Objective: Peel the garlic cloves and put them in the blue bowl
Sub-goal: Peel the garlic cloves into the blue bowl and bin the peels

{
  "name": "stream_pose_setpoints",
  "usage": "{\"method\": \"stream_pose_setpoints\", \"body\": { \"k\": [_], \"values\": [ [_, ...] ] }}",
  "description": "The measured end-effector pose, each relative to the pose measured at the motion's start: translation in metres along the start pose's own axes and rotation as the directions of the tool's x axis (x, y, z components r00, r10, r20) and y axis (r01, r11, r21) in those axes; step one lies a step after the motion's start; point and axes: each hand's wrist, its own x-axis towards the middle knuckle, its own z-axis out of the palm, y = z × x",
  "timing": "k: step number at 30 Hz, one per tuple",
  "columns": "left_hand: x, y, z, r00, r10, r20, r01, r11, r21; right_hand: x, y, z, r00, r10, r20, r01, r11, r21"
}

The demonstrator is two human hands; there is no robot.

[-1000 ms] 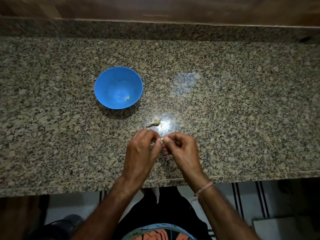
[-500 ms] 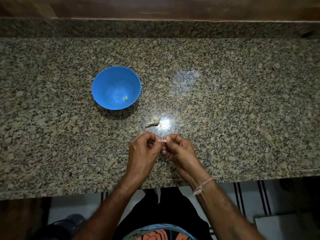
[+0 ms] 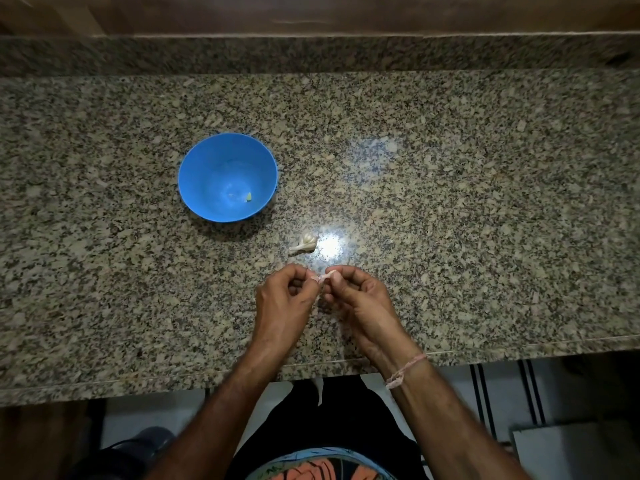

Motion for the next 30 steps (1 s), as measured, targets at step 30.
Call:
{"method": "stream_pose_setpoints", "body": {
  "k": [30],
  "values": [
    [0.016,-0.002,-0.006,0.955,-0.222,0.196,0.282,0.885,-0.371,-0.001,0.002,-0.001,0.896,-0.421,0.142,0.434,0.759,-0.486]
  ]
}}
